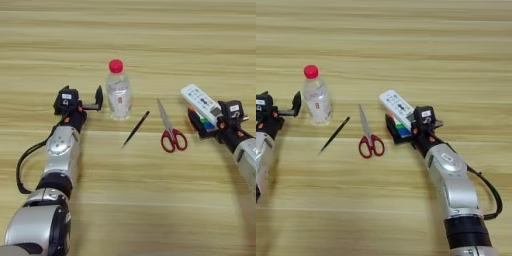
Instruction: Move the objects on the table
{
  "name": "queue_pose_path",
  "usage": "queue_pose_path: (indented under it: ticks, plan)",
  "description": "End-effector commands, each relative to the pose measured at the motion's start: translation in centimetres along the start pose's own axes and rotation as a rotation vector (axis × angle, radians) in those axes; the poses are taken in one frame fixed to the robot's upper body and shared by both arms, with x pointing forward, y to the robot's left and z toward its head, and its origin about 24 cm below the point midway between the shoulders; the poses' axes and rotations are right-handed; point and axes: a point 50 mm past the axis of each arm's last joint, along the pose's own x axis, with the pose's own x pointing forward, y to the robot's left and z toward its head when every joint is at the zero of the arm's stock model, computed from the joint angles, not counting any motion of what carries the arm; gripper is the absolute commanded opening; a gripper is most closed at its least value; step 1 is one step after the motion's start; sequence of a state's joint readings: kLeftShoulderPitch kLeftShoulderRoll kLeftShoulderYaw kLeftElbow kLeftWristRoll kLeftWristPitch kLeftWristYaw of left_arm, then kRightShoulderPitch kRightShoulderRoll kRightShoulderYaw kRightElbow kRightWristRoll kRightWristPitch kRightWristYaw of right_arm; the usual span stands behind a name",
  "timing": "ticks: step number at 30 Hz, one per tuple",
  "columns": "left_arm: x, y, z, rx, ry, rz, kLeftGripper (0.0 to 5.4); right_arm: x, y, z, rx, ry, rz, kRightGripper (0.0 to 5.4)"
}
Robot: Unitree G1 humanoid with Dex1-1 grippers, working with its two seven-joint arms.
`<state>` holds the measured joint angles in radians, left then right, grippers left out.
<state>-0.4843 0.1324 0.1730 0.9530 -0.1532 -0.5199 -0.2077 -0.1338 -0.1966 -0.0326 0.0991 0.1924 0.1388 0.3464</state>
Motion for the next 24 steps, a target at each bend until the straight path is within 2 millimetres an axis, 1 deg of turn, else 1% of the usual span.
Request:
queue_pose_path:
  ticks: [1, 24]
  plan:
    - [0.24, -0.23, 0.21, 0.016, -0.007, -0.01, 5.4, 0.09, -0.03, 0.47, -0.013, -0.02, 0.005, 5.39]
    - [0.22, -0.25, 0.22, 0.018, -0.008, -0.01, 5.4, 0.0, 0.07, 0.81, -0.036, -0.044, 0.012, 5.39]
